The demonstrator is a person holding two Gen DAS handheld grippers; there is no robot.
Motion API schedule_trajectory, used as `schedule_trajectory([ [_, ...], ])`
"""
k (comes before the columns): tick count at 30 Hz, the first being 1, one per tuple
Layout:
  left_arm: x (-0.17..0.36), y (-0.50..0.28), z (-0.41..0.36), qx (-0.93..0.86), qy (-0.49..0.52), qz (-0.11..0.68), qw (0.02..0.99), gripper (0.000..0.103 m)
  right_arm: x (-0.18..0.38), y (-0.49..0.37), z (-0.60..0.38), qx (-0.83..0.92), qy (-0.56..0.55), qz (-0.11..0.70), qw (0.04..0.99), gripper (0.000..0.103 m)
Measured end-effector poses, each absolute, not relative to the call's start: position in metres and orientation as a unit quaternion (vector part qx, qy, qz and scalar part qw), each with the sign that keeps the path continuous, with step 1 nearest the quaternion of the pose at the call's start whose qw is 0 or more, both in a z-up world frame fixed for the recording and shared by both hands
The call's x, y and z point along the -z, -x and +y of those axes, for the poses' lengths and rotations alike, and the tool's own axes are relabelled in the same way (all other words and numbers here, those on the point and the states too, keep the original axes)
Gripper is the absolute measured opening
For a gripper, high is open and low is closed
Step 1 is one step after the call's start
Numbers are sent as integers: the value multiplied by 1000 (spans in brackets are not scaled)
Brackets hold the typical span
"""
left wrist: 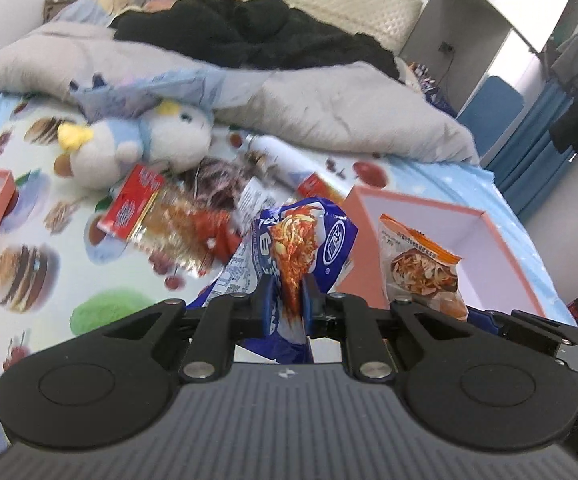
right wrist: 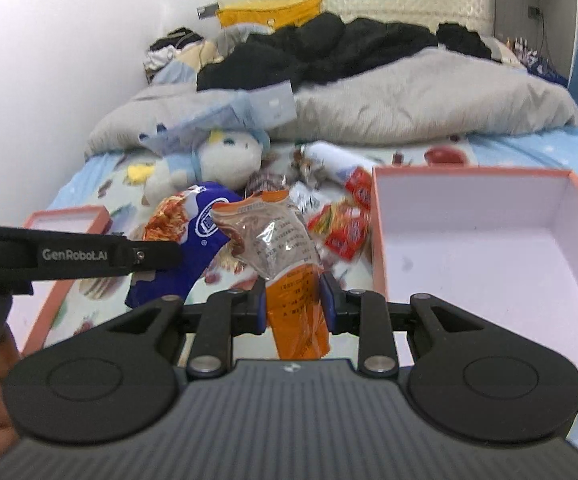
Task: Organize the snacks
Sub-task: 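Lift the blue noodle bag with left tool while right tool lifts orange-clear snack bag, then drop both held snack bags into the box beside the pile, opening both tools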
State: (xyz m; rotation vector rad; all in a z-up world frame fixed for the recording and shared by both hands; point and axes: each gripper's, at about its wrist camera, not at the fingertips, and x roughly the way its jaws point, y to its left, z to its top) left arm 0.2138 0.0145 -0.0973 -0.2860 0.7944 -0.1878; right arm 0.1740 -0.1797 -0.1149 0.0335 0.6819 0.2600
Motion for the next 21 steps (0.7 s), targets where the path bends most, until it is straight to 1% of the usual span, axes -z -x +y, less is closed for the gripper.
schedule_trajectory([
  [6, 70, -218, 9, 104, 139, 364, 915, 17, 93, -176, -190, -126, -20, 314, 941, 30],
  [13, 42, -221, -6, 122, 137, 342, 922, 17, 67, -178, -206, -102, 6, 275, 956, 30],
  [21, 12, -229, -39, 159, 130, 325, 923, 17, 48, -177, -237, -78, -10, 253, 964, 30],
])
